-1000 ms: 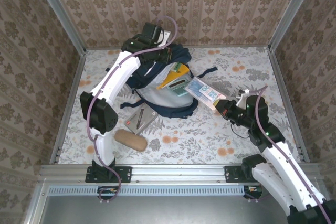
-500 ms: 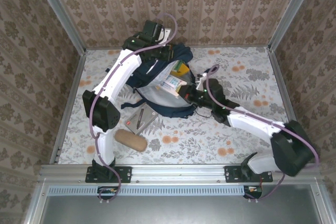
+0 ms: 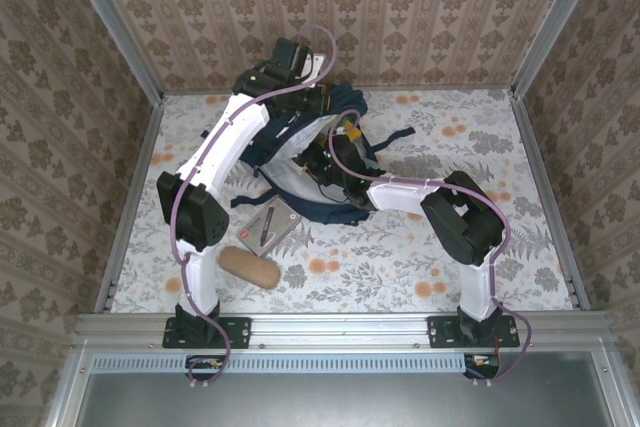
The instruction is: Pack the student bag
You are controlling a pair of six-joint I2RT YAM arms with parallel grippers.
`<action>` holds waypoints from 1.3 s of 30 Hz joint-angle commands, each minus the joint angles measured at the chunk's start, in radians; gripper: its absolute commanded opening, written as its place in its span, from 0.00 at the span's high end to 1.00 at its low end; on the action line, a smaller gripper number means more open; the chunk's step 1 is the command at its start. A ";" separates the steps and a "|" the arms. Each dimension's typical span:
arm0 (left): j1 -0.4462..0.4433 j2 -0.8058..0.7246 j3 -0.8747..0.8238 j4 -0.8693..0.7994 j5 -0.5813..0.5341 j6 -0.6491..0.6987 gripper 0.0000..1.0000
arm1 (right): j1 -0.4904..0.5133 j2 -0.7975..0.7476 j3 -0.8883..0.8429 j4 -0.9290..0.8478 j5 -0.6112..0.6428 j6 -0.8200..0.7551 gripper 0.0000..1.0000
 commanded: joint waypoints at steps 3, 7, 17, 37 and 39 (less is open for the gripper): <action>0.002 -0.047 0.038 0.122 0.036 -0.026 1.00 | 0.003 -0.090 -0.052 -0.054 0.003 0.003 0.22; 0.005 -0.044 0.027 0.123 0.035 -0.023 1.00 | 0.005 -0.183 -0.115 -0.138 -0.019 -0.024 0.18; 0.015 -0.062 -0.024 0.122 0.027 -0.007 1.00 | 0.056 -0.428 -0.182 -0.463 -0.014 -0.215 0.19; 0.073 -0.105 -0.087 0.108 0.067 0.007 1.00 | 0.438 -0.129 0.047 -0.693 0.031 -0.783 0.10; 0.076 -0.111 -0.092 0.103 0.070 0.006 1.00 | 0.457 -0.096 0.074 -0.705 0.033 -0.822 0.07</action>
